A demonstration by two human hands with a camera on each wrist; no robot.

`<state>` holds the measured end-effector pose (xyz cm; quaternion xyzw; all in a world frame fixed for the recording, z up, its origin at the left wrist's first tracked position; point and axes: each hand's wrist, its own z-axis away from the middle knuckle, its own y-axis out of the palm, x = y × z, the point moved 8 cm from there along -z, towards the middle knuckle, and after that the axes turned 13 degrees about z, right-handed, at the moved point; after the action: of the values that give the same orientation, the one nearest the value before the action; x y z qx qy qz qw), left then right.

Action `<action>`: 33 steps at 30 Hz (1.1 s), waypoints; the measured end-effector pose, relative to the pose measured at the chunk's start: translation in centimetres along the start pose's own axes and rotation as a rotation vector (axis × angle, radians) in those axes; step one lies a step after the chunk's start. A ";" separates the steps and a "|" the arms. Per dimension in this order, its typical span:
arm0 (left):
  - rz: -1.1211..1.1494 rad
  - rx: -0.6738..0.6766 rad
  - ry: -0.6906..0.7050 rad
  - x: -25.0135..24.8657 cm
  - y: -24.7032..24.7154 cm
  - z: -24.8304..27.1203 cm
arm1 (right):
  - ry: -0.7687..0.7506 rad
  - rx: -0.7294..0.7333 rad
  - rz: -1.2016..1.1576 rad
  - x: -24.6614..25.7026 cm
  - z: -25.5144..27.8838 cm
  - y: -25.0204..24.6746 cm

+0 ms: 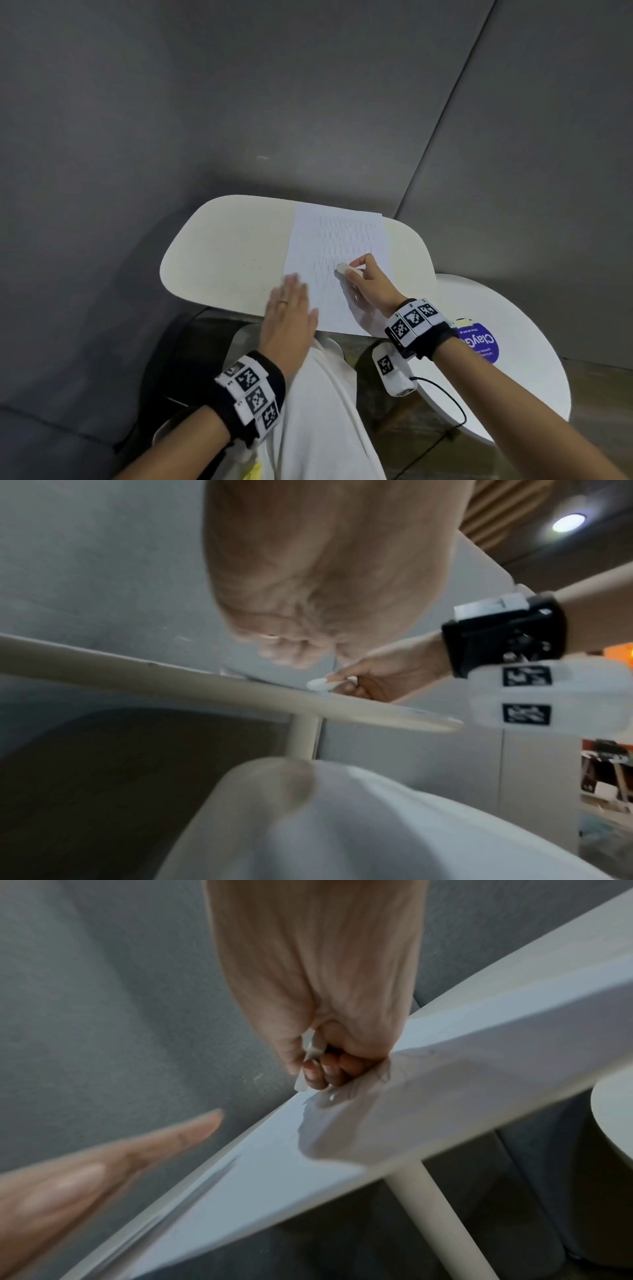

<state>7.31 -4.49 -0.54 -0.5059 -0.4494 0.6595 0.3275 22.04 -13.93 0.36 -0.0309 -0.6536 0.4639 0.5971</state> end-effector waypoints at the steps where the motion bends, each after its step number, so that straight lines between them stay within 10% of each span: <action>1: 0.049 0.048 0.168 -1.6 0.5 0.4 | -0.007 0.001 -0.009 0.1 0.0 0.0; 4: 0.004 0.218 0.348 -2.1 2.3 1.7 | -0.004 -0.004 -0.029 0.0 0.1 -0.1; 8: -0.069 0.111 -0.071 2.2 -1.3 0.1 | 0.027 0.036 -0.079 -0.1 0.3 -0.2; 13: 0.316 0.007 0.195 -0.3 -5.9 -4.0 | -0.032 0.182 0.065 1.8 -1.5 -0.6; 20: 0.031 0.340 0.078 2.0 -2.2 -9.9 | -0.196 0.238 0.332 3.9 -2.9 -0.3; 26: 0.110 0.394 0.067 2.3 -1.1 -10.0 | -0.260 0.425 0.638 4.3 -2.7 1.1; 33: 0.133 0.403 0.072 2.3 -1.0 -10.1 | -0.308 0.318 0.612 5.0 -3.4 1.0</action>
<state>16.33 0.53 -1.35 -0.4821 -0.2621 0.7376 0.3934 22.87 -8.50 3.00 -0.0616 -0.6160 0.7159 0.3229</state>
